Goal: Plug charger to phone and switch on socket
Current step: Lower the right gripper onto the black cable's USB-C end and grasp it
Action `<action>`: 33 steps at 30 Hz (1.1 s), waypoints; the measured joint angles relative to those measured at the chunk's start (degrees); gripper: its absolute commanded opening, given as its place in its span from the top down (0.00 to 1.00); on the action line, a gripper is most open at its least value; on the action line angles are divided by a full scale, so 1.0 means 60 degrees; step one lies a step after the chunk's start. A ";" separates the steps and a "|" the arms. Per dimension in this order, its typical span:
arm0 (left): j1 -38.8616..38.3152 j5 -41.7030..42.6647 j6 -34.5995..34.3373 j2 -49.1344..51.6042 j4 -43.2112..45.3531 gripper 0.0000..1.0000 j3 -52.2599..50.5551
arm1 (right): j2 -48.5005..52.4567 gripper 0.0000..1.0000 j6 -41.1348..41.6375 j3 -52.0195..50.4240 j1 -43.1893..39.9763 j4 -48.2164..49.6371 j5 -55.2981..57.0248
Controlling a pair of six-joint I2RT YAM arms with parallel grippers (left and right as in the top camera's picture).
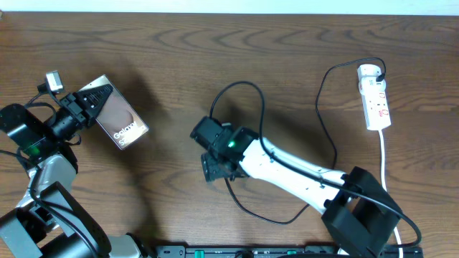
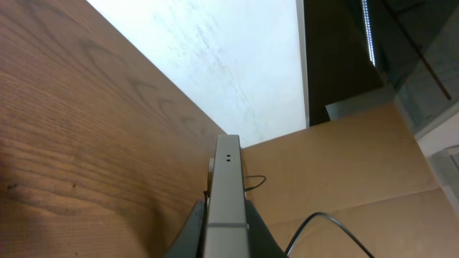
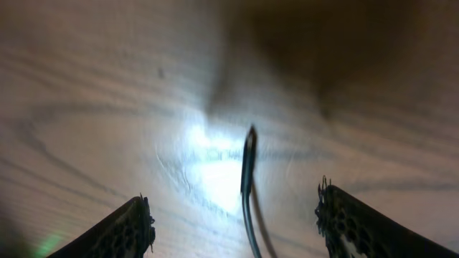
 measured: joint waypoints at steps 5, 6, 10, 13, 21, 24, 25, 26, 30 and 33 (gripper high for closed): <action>0.0004 0.0036 0.0153 0.0000 0.0004 0.93 0.0000 | 0.0244 0.42 0.0270 -0.0058 0.0164 0.0011 0.0084; 0.0004 0.0044 0.0157 0.0000 0.0000 0.93 0.0000 | 0.0313 0.43 0.0273 -0.0058 0.0164 0.0007 0.0095; 0.0004 0.0044 0.0157 0.0000 0.0000 0.93 0.0000 | 0.0856 0.52 0.0317 -0.0062 0.0127 0.0047 -0.0095; 0.0004 0.0044 0.0157 0.0000 0.0000 0.93 0.0000 | 0.1002 0.67 0.0375 -0.0066 -0.0025 0.0062 -0.0353; 0.0004 0.0073 0.0157 0.0000 0.0000 0.93 0.0000 | 0.1020 0.78 0.0455 -0.0066 -0.0095 0.0117 -0.0528; 0.0004 0.0073 0.0157 0.0000 0.0000 0.93 0.0000 | 0.1024 0.78 0.0455 -0.0066 -0.0095 0.0124 -0.0539; 0.0004 0.0073 0.0157 0.0000 0.0000 0.93 0.0000 | 0.1024 0.78 0.0455 -0.0066 -0.0095 0.0124 -0.0554; 0.0004 0.0073 0.0157 0.0000 0.0000 0.93 0.0000 | 0.1038 0.78 0.0455 -0.0066 -0.0095 0.0124 -0.0561; 0.0004 0.0073 0.0157 0.0000 0.0000 0.93 0.0000 | 0.1151 0.78 0.0455 -0.0066 -0.0095 0.0127 -0.0637; 0.0004 0.0073 0.0157 0.0000 0.0000 0.93 0.0000 | 0.1224 0.78 0.0452 -0.0066 -0.0098 0.0149 -0.0721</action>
